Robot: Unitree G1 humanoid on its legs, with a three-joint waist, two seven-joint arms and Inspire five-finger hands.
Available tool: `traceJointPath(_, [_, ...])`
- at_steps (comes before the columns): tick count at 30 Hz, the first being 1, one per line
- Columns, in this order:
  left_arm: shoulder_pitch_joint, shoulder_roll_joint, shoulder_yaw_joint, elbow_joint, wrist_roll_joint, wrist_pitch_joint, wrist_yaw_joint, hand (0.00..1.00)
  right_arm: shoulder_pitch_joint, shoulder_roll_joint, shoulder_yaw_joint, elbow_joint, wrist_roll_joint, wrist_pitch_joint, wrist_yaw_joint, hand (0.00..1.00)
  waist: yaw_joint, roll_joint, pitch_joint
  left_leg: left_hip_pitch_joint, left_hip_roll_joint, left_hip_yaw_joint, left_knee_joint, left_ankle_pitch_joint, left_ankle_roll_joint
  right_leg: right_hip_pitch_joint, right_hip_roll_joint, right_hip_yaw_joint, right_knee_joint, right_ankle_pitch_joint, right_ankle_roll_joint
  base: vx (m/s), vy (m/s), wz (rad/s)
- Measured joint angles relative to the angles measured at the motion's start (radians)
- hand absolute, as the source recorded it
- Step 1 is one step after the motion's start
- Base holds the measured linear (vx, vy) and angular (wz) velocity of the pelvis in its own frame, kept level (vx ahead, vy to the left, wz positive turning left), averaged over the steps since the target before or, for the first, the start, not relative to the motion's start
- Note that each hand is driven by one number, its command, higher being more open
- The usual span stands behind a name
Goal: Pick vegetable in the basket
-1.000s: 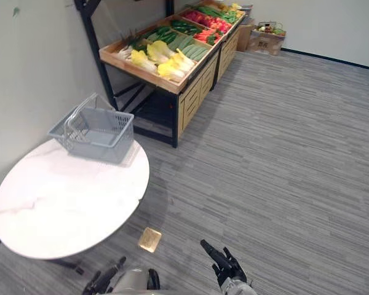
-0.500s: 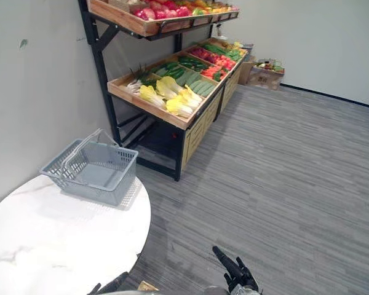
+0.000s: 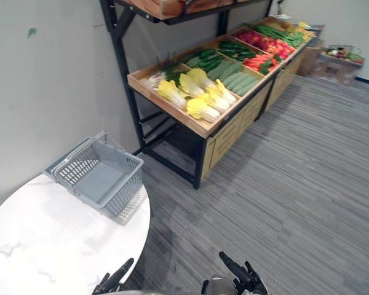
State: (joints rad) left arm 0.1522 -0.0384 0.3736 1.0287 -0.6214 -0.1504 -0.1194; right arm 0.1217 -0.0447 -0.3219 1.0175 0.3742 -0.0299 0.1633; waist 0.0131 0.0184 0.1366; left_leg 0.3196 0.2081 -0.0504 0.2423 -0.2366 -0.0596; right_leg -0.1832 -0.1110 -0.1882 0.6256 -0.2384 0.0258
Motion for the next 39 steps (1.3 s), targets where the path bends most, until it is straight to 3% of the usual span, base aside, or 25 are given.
traceJointPath(2, [0.009,0.005,0.005,-0.022,0.003,-0.001,-0.024,1.00,0.014,0.005,0.001,-0.002,-0.042,0.018,-0.004,1.00,0.004,-0.016,-0.022,-0.076,0.010,0.003,0.108,0.066,0.007,0.068,-0.013,-0.015,-0.048,0.000,0.000,0.43,-0.206,1.49])
traceJointPath(3, [-0.003,0.004,0.006,-0.033,-0.001,-0.003,-0.031,1.00,0.022,0.007,0.003,-0.004,-0.043,0.027,-0.008,1.00,0.004,-0.024,-0.026,-0.155,0.034,0.026,0.220,0.097,-0.017,0.141,-0.014,-0.048,-0.131,0.001,-0.001,0.46,-0.201,1.73])
traceJointPath(4, [-0.008,0.004,0.006,-0.036,-0.004,-0.003,-0.032,1.00,0.024,0.008,0.003,-0.004,-0.048,0.031,-0.012,1.00,0.007,-0.029,-0.026,-0.198,0.049,0.052,0.280,0.111,-0.019,0.178,-0.014,-0.067,-0.176,0.001,-0.002,0.28,-0.108,1.59])
traceJointPath(6, [-0.007,0.016,-0.008,-0.055,-0.003,0.000,-0.041,1.00,0.014,0.012,-0.014,0.000,-0.048,0.057,-0.026,1.00,0.018,-0.039,-0.022,-0.306,0.066,0.232,0.374,-0.018,-0.108,0.293,-0.033,-0.107,-0.299,0.000,-0.002,0.31,-0.053,1.76])
traceJointPath(7, [-0.011,0.032,-0.038,-0.062,-0.003,-0.001,-0.039,1.00,0.008,0.013,-0.028,0.004,-0.032,0.064,-0.029,1.00,0.017,-0.048,-0.019,-0.357,0.016,0.347,0.321,-0.039,-0.083,0.322,-0.066,-0.142,-0.303,0.000,-0.001,0.27,0.039,1.84])
traceJointPath(8, [-0.010,0.038,-0.062,-0.061,-0.001,0.001,-0.036,1.00,0.008,0.012,-0.037,0.007,-0.017,0.068,-0.031,1.00,0.012,-0.048,-0.019,-0.367,-0.017,0.403,0.242,-0.009,-0.049,0.330,-0.076,-0.162,-0.291,0.000,-0.001,0.35,0.151,2.12])
traceJointPath(9, [-0.003,0.060,-0.118,-0.059,0.006,0.007,-0.029,1.00,0.009,0.017,-0.054,0.014,-0.010,0.071,-0.042,1.00,0.002,-0.042,-0.023,-0.338,-0.038,0.552,0.106,0.027,0.059,0.330,-0.076,-0.175,-0.219,-0.003,0.002,0.34,0.144,1.63])
traceJointPath(10, [-0.005,0.067,-0.126,-0.057,0.007,0.009,-0.022,1.00,0.003,0.021,-0.053,0.018,-0.006,0.069,-0.044,1.00,0.005,-0.044,-0.024,-0.328,-0.046,0.540,0.074,0.039,0.068,0.318,-0.076,-0.146,-0.203,-0.006,0.007,0.39,0.148,1.33])
traceJointPath(11, [0.007,0.075,-0.123,-0.030,0.007,0.012,0.003,1.00,-0.009,0.031,-0.050,0.016,0.018,0.075,-0.040,1.00,0.011,-0.048,-0.021,-0.301,-0.050,0.530,0.016,0.066,0.070,0.324,-0.044,-0.122,-0.324,-0.030,0.028,0.21,0.062,0.34])
traceJointPath(12, [0.008,0.086,-0.123,-0.008,0.008,0.023,0.010,1.00,-0.011,0.044,-0.051,0.011,0.025,0.073,-0.039,1.00,0.010,-0.055,-0.023,-0.284,-0.055,0.529,-0.023,0.084,0.067,0.327,-0.029,-0.116,-0.414,-0.014,0.035,0.14,0.040,0.25])
traceJointPath(13, [0.008,0.119,-0.135,0.013,0.019,0.035,0.024,1.00,-0.011,0.079,-0.055,0.000,0.036,0.067,-0.041,1.00,0.003,-0.090,-0.018,-0.234,-0.097,0.520,-0.132,0.133,0.031,0.316,-0.016,-0.094,-0.554,0.137,0.034,0.05,0.006,0.34])
traceJointPath(15, [0.004,0.119,-0.154,0.044,0.037,0.048,0.033,1.00,-0.011,0.080,-0.088,0.002,0.053,0.063,-0.043,1.00,-0.009,-0.086,-0.030,-0.189,-0.109,0.502,-0.238,0.181,0.009,0.328,-0.012,-0.106,-0.544,0.140,0.039,0.10,-0.012,0.36])
traceJointPath(17, [0.002,0.105,-0.156,0.045,0.037,0.042,0.034,1.00,-0.013,0.077,-0.092,0.006,0.057,0.056,-0.042,1.00,-0.006,-0.062,-0.020,-0.160,-0.109,0.505,-0.298,0.202,-0.013,0.328,0.001,-0.110,-0.541,0.140,0.039,0.12,-0.030,0.02])
traceJointPath(19, [0.001,0.097,-0.156,0.045,0.040,0.041,0.034,1.00,-0.014,0.075,-0.092,0.004,0.058,0.037,-0.044,1.00,-0.009,-0.050,-0.013,-0.156,-0.108,0.504,-0.313,0.205,-0.011,0.329,0.005,-0.113,-0.537,0.140,0.039,0.08,-0.019,0.00])
traceJointPath(22, [-0.001,0.093,-0.157,0.042,0.045,0.043,0.035,1.00,-0.009,0.074,-0.089,0.000,0.060,0.007,-0.065,1.00,-0.018,-0.039,0.000,-0.143,-0.098,0.489,-0.309,0.205,-0.010,0.315,-0.005,-0.147,-0.425,0.139,0.040,0.05,0.031,0.40])
traceJointPath(24, [-0.001,0.090,-0.158,0.030,0.052,0.043,0.036,1.00,0.014,0.073,-0.089,-0.008,0.064,-0.012,-0.082,1.00,-0.020,-0.034,0.009,-0.140,-0.087,0.444,-0.281,0.189,0.015,0.241,-0.045,-0.143,-0.179,0.139,0.040,0.07,0.079,0.86])
traceJointPath(25, [-0.003,0.088,-0.157,0.026,0.053,0.043,0.039,1.00,0.030,0.073,-0.089,-0.025,0.072,-0.031,-0.086,1.00,-0.023,-0.024,0.017,-0.128,-0.080,0.398,-0.272,0.156,0.046,0.179,-0.066,-0.111,-0.048,0.075,0.040,0.09,0.011,0.76])
traceJointPath(27, [0.001,0.096,-0.149,0.028,0.049,0.044,0.050,1.00,0.034,0.080,-0.079,-0.024,0.085,-0.050,-0.088,1.00,-0.020,-0.038,0.020,-0.124,-0.077,0.342,-0.252,0.140,0.054,0.128,-0.073,-0.046,-0.052,0.003,0.054,0.10,-0.051,0.87])
traceJointPath(29, [0.006,0.095,-0.139,0.028,0.042,0.044,0.048,1.00,0.036,0.083,-0.074,-0.024,0.091,-0.072,-0.092,1.00,-0.016,-0.040,0.019,-0.121,-0.075,0.325,-0.247,0.133,0.038,0.113,-0.069,-0.010,-0.137,0.041,0.062,0.05,-0.098,0.56])
traceJointPath(30, [0.013,0.093,-0.104,0.019,0.035,0.044,0.047,1.00,0.041,0.090,-0.047,-0.023,0.091,-0.088,-0.102,1.00,-0.010,-0.065,0.012,-0.104,-0.092,0.321,-0.252,0.123,0.009,0.109,-0.085,0.009,-0.236,0.200,0.073,0.06,-0.155,0.16])
traceJointPath(31, [0.028,0.082,-0.078,0.023,0.030,0.045,0.049,1.00,0.042,0.087,-0.026,-0.019,0.090,-0.093,-0.104,1.00,-0.003,-0.062,-0.006,-0.092,-0.086,0.321,-0.263,0.120,-0.003,0.132,-0.085,0.009,-0.262,0.166,0.096,0.13,-0.216,0.04])
traceJointPath(32, [0.035,0.073,-0.075,0.022,0.028,0.045,0.048,1.00,0.043,0.079,-0.012,-0.019,0.092,-0.101,-0.107,1.00,0.003,-0.048,-0.020,-0.098,-0.076,0.324,-0.265,0.120,-0.014,0.140,-0.071,0.004,-0.293,0.166,0.096,0.15,-0.195,-0.14])
traceJointPath(36, [0.039,0.060,-0.076,0.020,0.047,0.057,0.044,1.00,-0.018,0.075,0.012,-0.041,0.099,-0.148,-0.159,1.00,0.010,-0.032,-0.037,-0.094,-0.047,0.348,-0.318,0.148,-0.062,0.202,-0.010,-0.022,-0.473,0.167,0.079,0.13,-0.173,-0.10])
traceJointPath(39, [0.044,0.068,-0.084,0.013,0.054,0.065,0.043,1.00,-0.026,0.079,0.080,-0.145,0.075,-0.150,-0.213,1.00,0.020,-0.041,-0.050,-0.089,-0.029,0.345,-0.329,0.156,-0.074,0.226,0.010,-0.039,-0.506,0.174,0.070,0.04,-0.073,0.14])
